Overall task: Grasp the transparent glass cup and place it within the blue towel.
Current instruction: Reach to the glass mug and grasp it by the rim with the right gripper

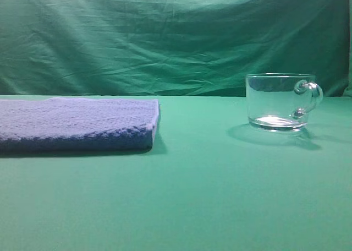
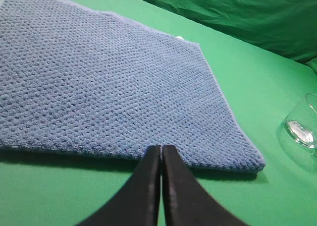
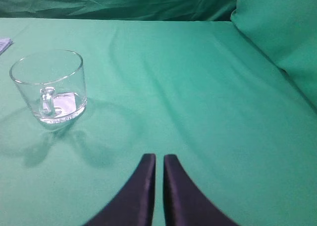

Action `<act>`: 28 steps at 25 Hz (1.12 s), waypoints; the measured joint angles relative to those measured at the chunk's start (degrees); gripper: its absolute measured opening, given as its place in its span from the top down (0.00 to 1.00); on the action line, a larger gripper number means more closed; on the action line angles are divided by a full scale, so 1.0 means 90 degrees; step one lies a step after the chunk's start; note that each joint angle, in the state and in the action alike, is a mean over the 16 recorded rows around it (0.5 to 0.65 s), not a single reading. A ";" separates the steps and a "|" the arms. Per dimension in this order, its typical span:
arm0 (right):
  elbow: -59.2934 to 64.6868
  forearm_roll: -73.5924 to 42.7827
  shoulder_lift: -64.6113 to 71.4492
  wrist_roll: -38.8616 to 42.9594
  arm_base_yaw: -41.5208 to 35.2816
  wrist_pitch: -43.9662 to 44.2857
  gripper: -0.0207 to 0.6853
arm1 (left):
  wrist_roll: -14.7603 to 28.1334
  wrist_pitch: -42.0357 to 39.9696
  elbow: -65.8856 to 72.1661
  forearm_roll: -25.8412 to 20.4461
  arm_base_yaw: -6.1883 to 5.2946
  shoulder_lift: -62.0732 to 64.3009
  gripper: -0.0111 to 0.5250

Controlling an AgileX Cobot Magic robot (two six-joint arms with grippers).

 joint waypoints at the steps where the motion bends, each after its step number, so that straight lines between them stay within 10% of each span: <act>1: 0.0000 0.0000 0.0000 0.0000 0.0000 0.0000 0.90 | 0.0000 0.0000 0.0000 0.0000 0.0000 0.0000 0.98; 28: -0.0004 -0.0037 0.0000 0.0077 0.0000 -0.0670 0.90 | 0.0000 0.0000 0.0000 0.0000 0.0000 0.0000 0.98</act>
